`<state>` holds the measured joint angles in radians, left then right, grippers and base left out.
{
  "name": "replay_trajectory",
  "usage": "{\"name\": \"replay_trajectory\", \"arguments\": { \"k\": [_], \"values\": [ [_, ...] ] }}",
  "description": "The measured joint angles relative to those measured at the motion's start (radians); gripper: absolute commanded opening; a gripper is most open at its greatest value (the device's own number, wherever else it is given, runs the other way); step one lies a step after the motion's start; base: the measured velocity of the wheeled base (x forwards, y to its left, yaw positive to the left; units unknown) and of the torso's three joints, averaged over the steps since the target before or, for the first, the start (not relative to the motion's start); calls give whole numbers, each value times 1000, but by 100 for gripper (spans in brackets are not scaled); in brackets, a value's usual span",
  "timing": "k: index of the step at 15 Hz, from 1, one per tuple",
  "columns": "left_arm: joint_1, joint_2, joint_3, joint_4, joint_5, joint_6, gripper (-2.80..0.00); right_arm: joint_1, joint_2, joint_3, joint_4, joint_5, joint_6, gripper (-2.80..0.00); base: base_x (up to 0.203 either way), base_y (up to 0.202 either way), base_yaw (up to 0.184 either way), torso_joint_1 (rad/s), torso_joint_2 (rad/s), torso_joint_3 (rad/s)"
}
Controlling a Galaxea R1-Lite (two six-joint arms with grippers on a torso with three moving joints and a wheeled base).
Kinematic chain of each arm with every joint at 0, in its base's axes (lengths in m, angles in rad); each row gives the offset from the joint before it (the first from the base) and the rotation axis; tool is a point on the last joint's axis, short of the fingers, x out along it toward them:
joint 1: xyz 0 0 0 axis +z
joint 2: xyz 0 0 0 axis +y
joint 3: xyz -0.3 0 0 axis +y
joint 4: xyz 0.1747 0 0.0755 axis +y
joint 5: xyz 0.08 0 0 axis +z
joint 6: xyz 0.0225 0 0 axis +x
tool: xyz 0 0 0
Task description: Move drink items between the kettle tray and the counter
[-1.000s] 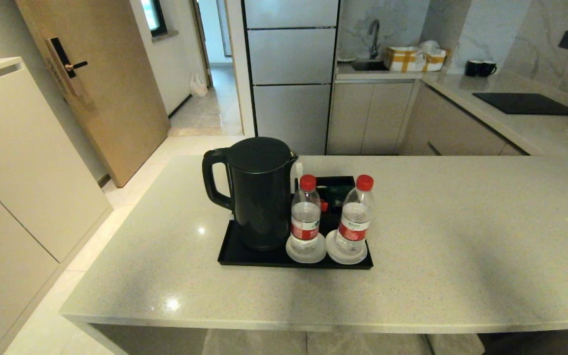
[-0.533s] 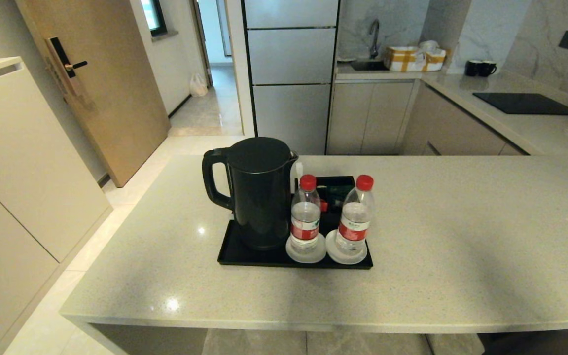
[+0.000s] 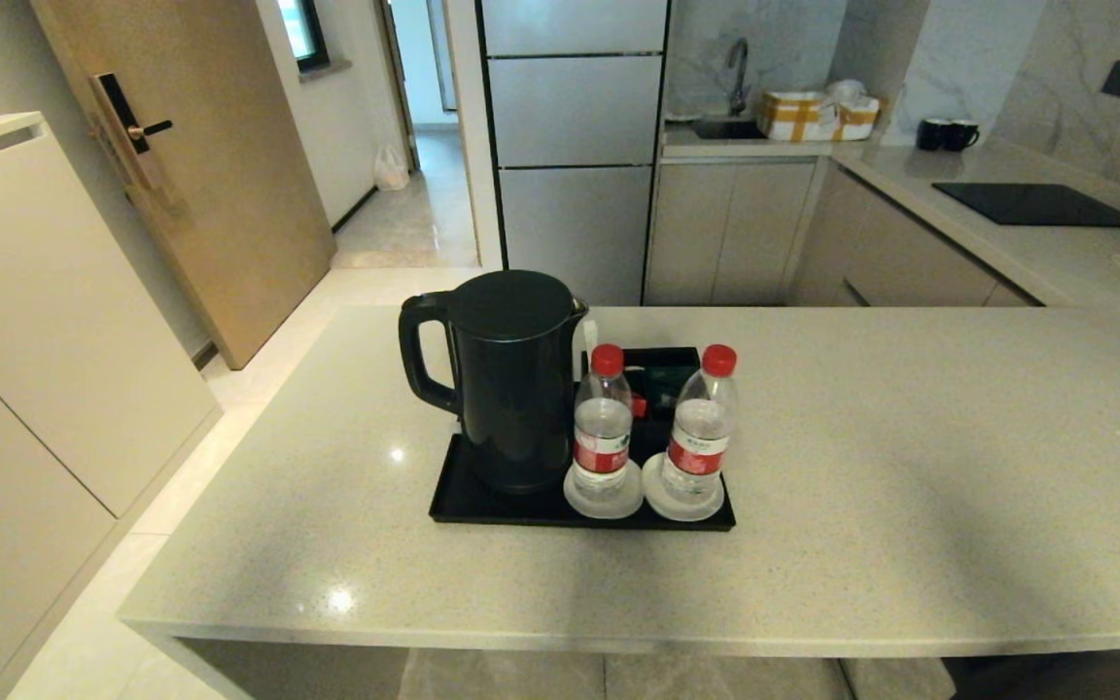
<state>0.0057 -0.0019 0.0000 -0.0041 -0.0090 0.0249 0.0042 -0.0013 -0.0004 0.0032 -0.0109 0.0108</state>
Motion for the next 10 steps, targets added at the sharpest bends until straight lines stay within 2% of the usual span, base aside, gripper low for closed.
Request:
{"name": "replay_trajectory", "arguments": {
  "k": [10],
  "values": [
    [0,0,0,0,0,0,-280,0,0,0,0,1,0,-280,0,0,0,0,0,0]
  ]
}}
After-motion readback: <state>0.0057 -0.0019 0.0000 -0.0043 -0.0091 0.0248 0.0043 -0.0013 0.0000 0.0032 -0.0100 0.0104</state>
